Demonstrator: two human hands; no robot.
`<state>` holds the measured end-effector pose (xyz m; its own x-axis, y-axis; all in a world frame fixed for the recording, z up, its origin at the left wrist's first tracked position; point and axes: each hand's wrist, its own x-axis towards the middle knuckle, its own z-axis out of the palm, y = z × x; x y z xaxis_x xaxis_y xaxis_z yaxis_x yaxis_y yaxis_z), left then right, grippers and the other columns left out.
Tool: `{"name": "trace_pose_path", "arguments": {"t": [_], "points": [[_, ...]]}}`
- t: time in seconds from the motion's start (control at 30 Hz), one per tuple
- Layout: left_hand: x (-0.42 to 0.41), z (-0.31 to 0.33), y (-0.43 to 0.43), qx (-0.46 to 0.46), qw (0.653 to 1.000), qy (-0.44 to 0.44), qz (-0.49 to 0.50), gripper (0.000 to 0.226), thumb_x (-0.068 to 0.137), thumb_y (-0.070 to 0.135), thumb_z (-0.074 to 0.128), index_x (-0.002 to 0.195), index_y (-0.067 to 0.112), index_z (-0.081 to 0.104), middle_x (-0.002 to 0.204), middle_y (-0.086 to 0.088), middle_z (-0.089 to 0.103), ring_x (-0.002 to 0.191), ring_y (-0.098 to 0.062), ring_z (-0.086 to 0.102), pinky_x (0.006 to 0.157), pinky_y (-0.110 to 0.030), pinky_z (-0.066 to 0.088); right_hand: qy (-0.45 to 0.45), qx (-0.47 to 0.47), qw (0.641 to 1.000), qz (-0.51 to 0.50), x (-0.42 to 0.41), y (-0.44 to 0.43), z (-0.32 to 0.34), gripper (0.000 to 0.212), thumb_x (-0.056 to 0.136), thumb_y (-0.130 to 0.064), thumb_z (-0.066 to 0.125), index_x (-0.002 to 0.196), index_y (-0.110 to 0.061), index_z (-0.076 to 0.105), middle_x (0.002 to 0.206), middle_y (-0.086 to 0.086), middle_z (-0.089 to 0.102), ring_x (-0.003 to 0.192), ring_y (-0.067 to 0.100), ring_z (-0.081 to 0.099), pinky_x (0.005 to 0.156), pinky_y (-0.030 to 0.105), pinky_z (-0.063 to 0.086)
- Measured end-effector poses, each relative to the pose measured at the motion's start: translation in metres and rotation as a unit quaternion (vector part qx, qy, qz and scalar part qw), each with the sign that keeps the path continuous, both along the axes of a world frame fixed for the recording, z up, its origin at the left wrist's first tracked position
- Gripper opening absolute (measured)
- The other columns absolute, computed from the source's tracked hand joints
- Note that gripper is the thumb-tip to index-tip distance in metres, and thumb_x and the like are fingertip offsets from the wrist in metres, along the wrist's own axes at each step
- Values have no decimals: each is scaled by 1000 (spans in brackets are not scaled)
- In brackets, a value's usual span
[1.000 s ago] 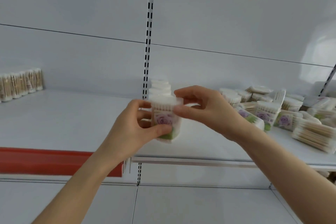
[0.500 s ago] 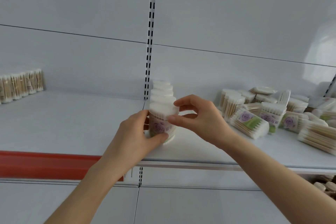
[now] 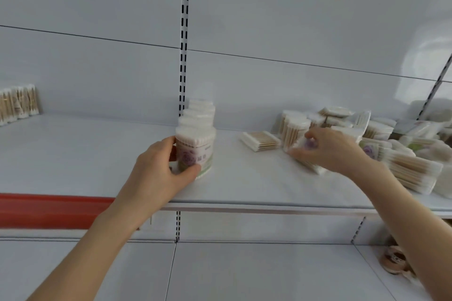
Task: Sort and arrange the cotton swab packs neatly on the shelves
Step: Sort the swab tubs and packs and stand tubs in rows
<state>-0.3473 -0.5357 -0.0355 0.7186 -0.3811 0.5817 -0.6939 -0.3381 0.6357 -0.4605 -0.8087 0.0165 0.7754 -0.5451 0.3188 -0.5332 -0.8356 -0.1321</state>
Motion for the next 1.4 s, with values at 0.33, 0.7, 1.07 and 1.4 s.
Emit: {"name": "trace_pose_path", "arguments": {"t": [0.33, 0.7, 1.07, 1.4], "points": [[-9, 5, -1, -4, 999, 29, 27, 32, 75, 15, 75, 103, 21, 59, 96, 7, 63, 89, -10, 60, 72, -11, 43, 52, 11, 994, 99, -16, -24, -3, 70, 77, -36, 69, 136, -23, 35, 132, 5, 48, 119, 24, 47, 95, 35, 39], [-19, -1, -6, -109, 975, -152, 122, 67, 73, 47, 61, 116, -3, 57, 108, -12, 58, 99, -22, 57, 84, -26, 46, -195, 347, 886, 235, -30, -19, 4, 59, 77, -16, 73, 129, -21, 46, 104, -8, 55, 91, 13, 58, 83, 32, 50], [-91, 24, -100, -228, 951, 173, -115, 68, 57, 52, 83, 112, 21, 56, 96, 1, 68, 81, -7, 69, 69, -23, 56, -249, 380, 795, 402, -30, 23, -7, 61, 63, -17, 83, 113, -30, 51, 110, -5, 61, 96, 10, 64, 76, 30, 56], [-69, 24, -109, -201, 903, 283, -255, 38, 87, 1, 54, 122, 15, 48, 103, -4, 65, 85, -4, 67, 72, -23, 56, -103, 416, 810, 400, -21, -10, 22, 53, 64, -41, 68, 114, -37, 53, 119, 6, 59, 103, 13, 63, 88, 32, 52]]}}
